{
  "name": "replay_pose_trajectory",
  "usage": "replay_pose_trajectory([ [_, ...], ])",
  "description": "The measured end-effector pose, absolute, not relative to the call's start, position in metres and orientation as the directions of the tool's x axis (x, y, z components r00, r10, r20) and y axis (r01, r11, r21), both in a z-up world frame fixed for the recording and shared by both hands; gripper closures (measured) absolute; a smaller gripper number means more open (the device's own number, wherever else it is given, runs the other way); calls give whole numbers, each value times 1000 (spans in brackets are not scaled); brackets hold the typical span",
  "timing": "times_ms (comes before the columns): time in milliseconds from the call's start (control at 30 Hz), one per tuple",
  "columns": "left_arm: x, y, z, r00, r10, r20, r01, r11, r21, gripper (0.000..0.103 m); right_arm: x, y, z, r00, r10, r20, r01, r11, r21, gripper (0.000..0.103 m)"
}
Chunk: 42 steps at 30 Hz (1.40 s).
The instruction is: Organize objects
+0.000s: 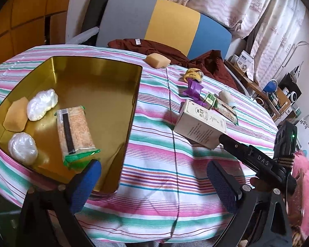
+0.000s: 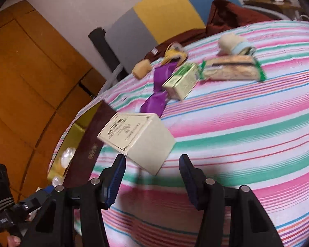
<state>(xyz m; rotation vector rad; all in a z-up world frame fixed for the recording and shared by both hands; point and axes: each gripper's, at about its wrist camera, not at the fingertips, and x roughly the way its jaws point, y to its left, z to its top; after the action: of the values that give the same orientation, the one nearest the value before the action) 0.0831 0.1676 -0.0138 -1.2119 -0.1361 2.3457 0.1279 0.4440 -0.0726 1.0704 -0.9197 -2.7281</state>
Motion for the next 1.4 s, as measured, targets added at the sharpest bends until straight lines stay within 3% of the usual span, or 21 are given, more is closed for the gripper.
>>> replay_pose_trajectory([
  [333, 77, 202, -11, -452, 490, -746, -403, -858, -320, 0, 103, 475, -61, -802, -251, -542, -145, -798, 585, 47],
  [633, 74, 215, -1, -468, 487, -738, -400, -861, -314, 0, 109, 423, -69, -694, -503, -515, 65, -756, 651, 47],
  [933, 69, 241, -8, -432, 483, -761, -407, -858, -314, 0, 92, 517, -47, -779, -112, -617, -183, -900, 395, 42],
  [1167, 58, 253, -14, -419, 462, -781, -394, -868, -302, 0, 35, 569, -34, -701, -68, -709, -191, -941, 279, 40],
  [1400, 41, 253, -15, -430, 456, -779, -353, -879, -320, 0, 38, 513, -40, -676, -461, -575, 117, -837, 535, 39],
])
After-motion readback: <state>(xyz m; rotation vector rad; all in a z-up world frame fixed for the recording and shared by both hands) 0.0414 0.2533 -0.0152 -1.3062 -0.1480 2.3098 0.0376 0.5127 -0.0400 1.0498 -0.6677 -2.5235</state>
